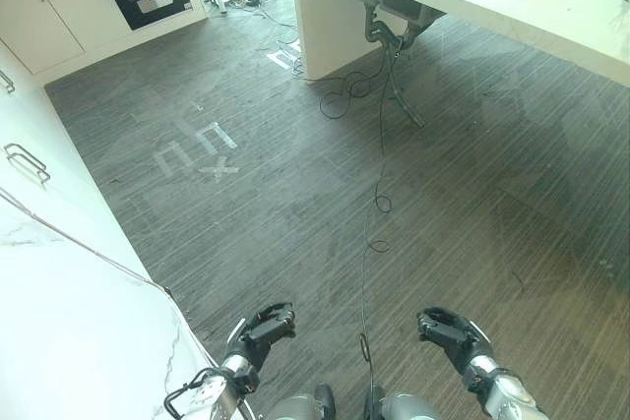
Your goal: Place the dishes in the dishwasher.
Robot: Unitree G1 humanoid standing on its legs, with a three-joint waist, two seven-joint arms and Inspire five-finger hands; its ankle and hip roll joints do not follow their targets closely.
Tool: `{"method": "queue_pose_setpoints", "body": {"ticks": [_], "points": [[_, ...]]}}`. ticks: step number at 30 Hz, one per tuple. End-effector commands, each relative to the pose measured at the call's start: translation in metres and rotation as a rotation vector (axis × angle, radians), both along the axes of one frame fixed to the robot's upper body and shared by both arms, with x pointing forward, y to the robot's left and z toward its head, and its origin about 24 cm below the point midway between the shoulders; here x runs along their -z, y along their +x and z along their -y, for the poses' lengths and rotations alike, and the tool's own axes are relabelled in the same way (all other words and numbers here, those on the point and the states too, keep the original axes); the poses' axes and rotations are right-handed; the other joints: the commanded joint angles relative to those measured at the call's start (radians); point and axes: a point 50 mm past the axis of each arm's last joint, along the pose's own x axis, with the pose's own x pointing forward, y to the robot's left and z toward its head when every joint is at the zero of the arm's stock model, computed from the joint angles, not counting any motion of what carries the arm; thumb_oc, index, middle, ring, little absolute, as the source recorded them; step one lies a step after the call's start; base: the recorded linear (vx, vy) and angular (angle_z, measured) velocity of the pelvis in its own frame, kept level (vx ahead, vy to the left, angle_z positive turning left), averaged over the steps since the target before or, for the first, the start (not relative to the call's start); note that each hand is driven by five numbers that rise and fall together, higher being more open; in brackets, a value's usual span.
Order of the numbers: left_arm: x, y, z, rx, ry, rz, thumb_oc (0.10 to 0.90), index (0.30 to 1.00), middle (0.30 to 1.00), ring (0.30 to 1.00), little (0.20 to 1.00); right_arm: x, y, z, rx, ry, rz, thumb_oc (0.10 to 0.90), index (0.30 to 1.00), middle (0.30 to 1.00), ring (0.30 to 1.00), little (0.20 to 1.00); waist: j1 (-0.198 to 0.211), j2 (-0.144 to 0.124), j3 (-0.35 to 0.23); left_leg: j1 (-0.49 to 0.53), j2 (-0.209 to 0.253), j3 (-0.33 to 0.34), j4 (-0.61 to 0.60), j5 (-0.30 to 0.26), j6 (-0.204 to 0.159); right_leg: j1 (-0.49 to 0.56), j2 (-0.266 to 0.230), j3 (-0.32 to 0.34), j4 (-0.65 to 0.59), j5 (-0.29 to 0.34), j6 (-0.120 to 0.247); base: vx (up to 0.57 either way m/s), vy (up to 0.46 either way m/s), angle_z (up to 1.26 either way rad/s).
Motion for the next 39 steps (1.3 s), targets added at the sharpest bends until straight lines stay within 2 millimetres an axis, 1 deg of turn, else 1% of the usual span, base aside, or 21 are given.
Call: {"method": "queue_pose_setpoints", "body": {"ticks": [1, 11, 13, 14, 15, 16, 17, 19, 22, 23, 26, 28, 29, 32, 33, 34, 35, 36, 37, 38, 39], "points": [[-0.01, 0.013, 0.01, 0.047, -0.085, 0.075, 0.8, 0.9, 0.9, 0.9, 0.9, -0.017, 0.019, 0.009, 0.021, 0.001, 0.106, 0.8, 0.9, 0.9, 0.9, 0.9, -0.009, 0.006, -0.036, 0.021, 0.042, -0.012, 0.072, -0.147, -0.07, 0.06, -0.001, -0.004, 0.001, -0.098, 0.081, -0.01, -0.054, 0.0], [0.019, -0.011, 0.004, 0.035, 0.065, -0.16, 0.8, 0.9, 0.9, 0.9, 0.9, 0.003, 0.005, 0.003, -0.022, 0.005, -0.03, 0.8, 0.9, 0.9, 0.9, 0.9, -0.017, -0.003, -0.024, 0.035, 0.053, -0.009, 0.072, -0.14, -0.076, 0.072, 0.023, -0.003, 0.001, -0.108, 0.063, 0.01, -0.098, 0.04], [0.022, -0.014, 0.005, 0.012, 0.054, -0.187, 0.8, 0.9, 0.9, 0.9, 0.9, 0.005, 0.004, 0.001, -0.028, 0.008, -0.046, 0.8, 0.9, 0.9, 0.9, 0.9, -0.016, -0.006, -0.018, 0.054, 0.047, 0.001, 0.072, -0.131, -0.075, 0.075, 0.022, -0.003, 0.001, -0.107, 0.058, 0.05, -0.131, 0.11], [0.023, -0.014, 0.007, -0.034, -0.004, -0.172, 0.8, 0.9, 0.9, 0.9, 0.9, 0.005, 0.005, 0.0, -0.06, -0.006, -0.042, 0.8, 0.9, 0.9, 0.9, 0.9, -0.012, -0.018, -0.004, 0.082, 0.027, 0.029, 0.072, -0.124, -0.061, 0.08, 0.007, 0.001, 0.001, -0.104, 0.048, 0.09, -0.161, 0.08], [0.021, -0.011, 0.007, -0.032, 0.003, -0.15, 0.8, 0.9, 0.9, 0.9, 0.9, 0.003, 0.008, 0.0, -0.07, -0.023, -0.031, 0.8, 0.9, 0.9, 0.9, 0.9, -0.003, -0.038, 0.01, 0.092, 0.004, 0.04, 0.073, -0.071, -0.059, 0.086, -0.01, 0.016, 0.001, -0.1, 0.037, 0.07, -0.207, -0.01], [0.019, -0.007, 0.008, -0.032, 0.009, -0.133, 0.8, 0.9, 0.9, 0.9, 0.9, 0.002, 0.01, 0.0, -0.078, -0.033, -0.021, 0.8, 0.9, 0.9, 0.9, 0.9, 0.006, -0.045, 0.033, 0.027, 0.008, 0.03, 0.204, -0.05, -0.067, 0.093, -0.009, 0.024, 0.001, -0.094, 0.025, 0.01, -0.208, -0.15], [0.018, -0.005, 0.008, -0.033, 0.017, -0.118, 0.8, 0.9, 0.9, 0.9, 0.9, 0.001, 0.01, 0.0, -0.082, -0.033, -0.012, 0.8, 0.9, 0.9, 0.9, 0.9, 0.013, -0.044, 0.053, -0.047, 0.016, 0.014, 0.329, -0.027, -0.08, 0.097, 0.001, 0.03, 0.001, -0.087, 0.015, -0.02, -0.195, -0.18], [0.016, -0.003, 0.007, -0.028, 0.054, -0.099, 0.8, 0.9, 0.9, 0.9, 0.9, 0.0, 0.01, 0.005, -0.078, -0.041, -0.005, 0.8, 0.9, 0.9, 0.9, 0.9, 0.021, -0.034, 0.081, -0.146, 0.039, 0.014, 0.435, 0.037, -0.11, 0.111, 0.025, 0.042, 0.001, -0.088, 0.002, 0.13, -0.095, 0.24], [0.016, -0.006, 0.0, -0.048, 0.122, -0.113, 0.8, 0.9, 0.9, 0.9, 0.9, 0.0, 0.012, 0.003, -0.121, -0.072, -0.013, 0.8, 0.9, 0.9, 0.9, 0.9, 0.045, -0.014, 0.093, -0.176, 0.018, 0.021, 0.158, 0.161, -0.132, 0.147, 0.04, 0.043, 0.001, -0.108, 0.007, 0.37, 0.091, -0.07], [0.017, -0.008, -0.001, -0.049, 0.144, -0.128, 0.8, 0.9, 0.9, 0.9, 0.9, 0.001, 0.012, 0.001, -0.12, -0.07, -0.021, 0.8, 0.9, 0.9, 0.9, 0.9, 0.055, -0.001, 0.094, -0.215, 0.039, 0.004, 0.072, 0.199, -0.148, 0.166, 0.054, 0.033, 0.001, -0.12, 0.005, 0.42, 0.149, -0.35], [0.02, -0.012, -0.001, -0.05, 0.151, -0.15, 0.8, 0.9, 0.9, 0.9, 0.9, 0.002, 0.01, 0.002, -0.113, -0.07, -0.03, 0.8, 0.9, 0.9, 0.9, 0.9, 0.059, 0.018, 0.096, -0.301, 0.098, 0.015, 0.072, 0.19, -0.165, 0.19, 0.073, 0.009, 0.001, -0.139, -0.001, 0.32, 0.127, -0.27], [0.021, -0.014, 0.0, -0.046, 0.154, -0.158, 0.8, 0.9, 0.9, 0.9, 0.9, 0.003, 0.007, 0.004, -0.106, -0.08, -0.032, 0.8, 0.9, 0.9, 0.9, 0.9, 0.05, 0.02, 0.088, -0.295, 0.135, 0.107, 0.072, 0.15, -0.16, 0.219, 0.06, -0.027, 0.001, -0.161, 0.007, 0.51, 0.247, -0.06], [0.022, -0.017, 0.0, -0.049, 0.152, -0.163, 0.8, 0.9, 0.9, 0.9, 0.9, 0.004, 0.006, 0.003, -0.106, -0.085, -0.033, 0.8, 0.9, 0.9, 0.9, 0.9, 0.051, 0.022, 0.078, -0.292, 0.136, 0.126, 0.072, 0.132, -0.153, 0.233, 0.06, -0.032, 0.001, -0.171, 0.013, 0.54, 0.298, 0.05], [0.026, -0.026, -0.004, -0.052, 0.182, -0.185, 0.8, 0.9, 0.9, 0.9, 0.9, 0.007, 0.003, 0.001, -0.108, -0.083, -0.035, 0.8, 0.9, 0.9, 0.9, 0.9, 0.083, 0.006, 0.046, -0.277, 0.077, 0.083, 0.072, 0.079, -0.11, 0.324, 0.049, -0.023, 0.001, -0.191, 0.035, 0.51, 0.277, -0.01], [0.026, -0.027, -0.007, -0.047, 0.194, -0.189, 0.8, 0.9, 0.9, 0.9, 0.9, 0.007, 0.003, 0.001, -0.111, -0.084, -0.029, 0.8, 0.9, 0.9, 0.9, 0.9, 0.087, 0.0, 0.031, -0.261, 0.064, 0.089, 0.072, 0.054, -0.093, 0.355, 0.041, -0.041, 0.001, -0.153, 0.056, 0.48, 0.257, -0.51], [0.026, -0.027, -0.009, -0.038, 0.206, -0.192, 0.8, 0.9, 0.9, 0.9, 0.9, 0.006, 0.005, -0.001, -0.119, -0.09, -0.02, 0.8, 0.9, 0.9, 0.9, 0.9, 0.082, -0.004, 0.016, -0.24, 0.046, 0.088, 0.072, 0.025, -0.07, 0.385, 0.031, -0.059, 0.002, -0.042, 0.099, 0.46, 0.31, -0.44], [0.025, -0.027, -0.01, -0.023, 0.218, -0.191, 0.8, 0.9, 0.9, 0.9, 0.9, 0.004, 0.007, -0.004, -0.127, -0.097, -0.008, 0.8, 0.9, 0.9, 0.9, 0.9, 0.074, -0.007, 0.013, -0.221, 0.022, 0.085, 0.072, 0.004, -0.044, 0.347, 0.005, -0.05, 0.121, 0.049, 0.147, 0.46, 0.393, -0.32], [0.024, -0.023, -0.012, 0.008, 0.244, -0.184, 0.8, 0.9, 0.9, 0.9, 0.9, 0.001, 0.012, -0.008, -0.128, -0.111, 0.021, 0.8, 0.9, 0.9, 0.9, 0.9, 0.055, -0.011, 0.015, -0.193, -0.019, 0.067, 0.072, -0.027, -0.001, 0.264, -0.009, 0.001, 0.345, 0.173, 0.213, 0.33, 0.338, -0.07], [0.023, -0.02, -0.014, 0.018, 0.257, -0.185, 0.8, 0.9, 0.9, 0.9, 0.9, -0.001, 0.014, -0.01, -0.124, -0.115, 0.033, 0.8, 0.9, 0.9, 0.9, 0.9, 0.049, -0.012, 0.016, -0.181, -0.036, 0.05, 0.072, -0.041, 0.016, 0.219, -0.011, 0.023, 0.452, 0.228, 0.235, 0.33, 0.318, 0.05], [0.022, -0.017, -0.015, 0.021, 0.272, -0.191, 0.8, 0.9, 0.9, 0.9, 0.9, -0.003, 0.017, -0.012, -0.12, -0.117, 0.047, 0.8, 0.9, 0.9, 0.9, 0.9, 0.041, -0.005, 0.015, -0.165, -0.051, 0.025, 0.072, -0.057, 0.033, 0.145, -0.031, 0.038, 0.572, 0.256, 0.233, 0.23, 0.203, 0.71], [0.022, -0.016, -0.015, 0.02, 0.278, -0.195, 0.8, 0.9, 0.9, 0.9, 0.9, -0.003, 0.019, -0.013, -0.118, -0.12, 0.055, 0.8, 0.9, 0.9, 0.9, 0.9, 0.035, 0.003, 0.017, -0.152, -0.054, 0.015, 0.072, -0.065, 0.04, 0.11, -0.039, 0.038, 0.601, 0.243, 0.217, 0.26, 0.179, 0.82]]}}
